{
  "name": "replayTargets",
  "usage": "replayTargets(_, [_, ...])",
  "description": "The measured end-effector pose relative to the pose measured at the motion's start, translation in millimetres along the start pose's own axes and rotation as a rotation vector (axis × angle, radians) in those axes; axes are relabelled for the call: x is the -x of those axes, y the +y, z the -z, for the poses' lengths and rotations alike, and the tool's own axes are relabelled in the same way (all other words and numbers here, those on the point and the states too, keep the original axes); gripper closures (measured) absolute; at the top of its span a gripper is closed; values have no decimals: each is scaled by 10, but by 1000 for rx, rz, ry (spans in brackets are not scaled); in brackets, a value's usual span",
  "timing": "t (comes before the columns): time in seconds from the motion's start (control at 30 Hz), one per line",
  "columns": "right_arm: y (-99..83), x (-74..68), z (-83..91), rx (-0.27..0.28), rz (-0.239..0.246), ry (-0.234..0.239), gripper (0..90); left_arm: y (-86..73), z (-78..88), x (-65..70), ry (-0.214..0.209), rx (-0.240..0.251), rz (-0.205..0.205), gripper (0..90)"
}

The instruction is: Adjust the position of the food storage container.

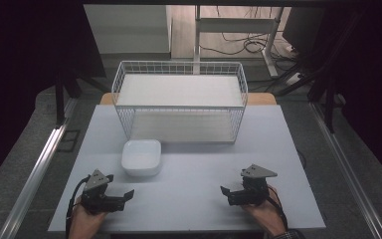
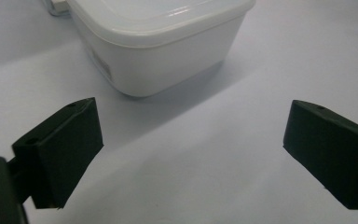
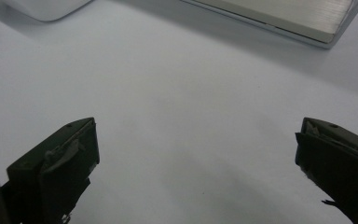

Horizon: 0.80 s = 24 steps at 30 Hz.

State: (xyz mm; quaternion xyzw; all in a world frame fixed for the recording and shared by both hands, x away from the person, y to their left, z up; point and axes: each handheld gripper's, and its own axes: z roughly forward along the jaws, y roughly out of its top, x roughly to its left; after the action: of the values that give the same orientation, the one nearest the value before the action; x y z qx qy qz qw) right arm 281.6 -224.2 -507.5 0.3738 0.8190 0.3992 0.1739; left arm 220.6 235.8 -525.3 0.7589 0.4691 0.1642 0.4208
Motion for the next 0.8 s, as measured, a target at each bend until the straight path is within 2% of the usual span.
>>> replayTargets(0.1, [19,-8,14,-3,2,0,0,9,17,-21,-16,11,21,30])
replayTargets(0.17, [36,-16,19,-11,-6,11,0,21,25,-25,-20,7,20,71])
replayTargets(0.2, [55,-31,24,-17,-11,9,12,30,26,-13,-10,-9,3,97])
replayTargets(0.3, [91,-45,33,-21,-15,-7,80,43,25,-2,-7,-29,-10,196])
replayTargets(0.33, [104,-48,38,-19,-17,-7,112,47,27,-4,-14,-33,-10,242])
replayTargets(0.47, [147,-60,53,-23,1,7,333,63,31,-42,-37,-41,-5,434])
replayTargets(0.5, [157,-60,49,-27,-3,18,381,68,27,-55,-31,-44,1,458])
replayTargets(0.57, [167,-58,42,-31,-3,30,410,74,18,-77,-29,-47,6,480])
replayTargets(0.6, [191,-60,20,-41,6,39,500,87,8,-111,-18,-52,19,526])
replayTargets(0.7, [238,-59,-14,-42,-5,70,600,109,1,-165,-21,-43,37,594])
replayTargets(0.73, [258,-59,-29,-38,-5,83,632,136,-3,-220,-5,-36,48,624])
replayTargets(0.77, [258,-59,-29,-38,-5,83,632,136,-3,-220,-5,-36,48,660])
replayTargets(0.8, [297,-61,-55,-33,-7,95,702,165,-8,-282,0,-28,60,695])
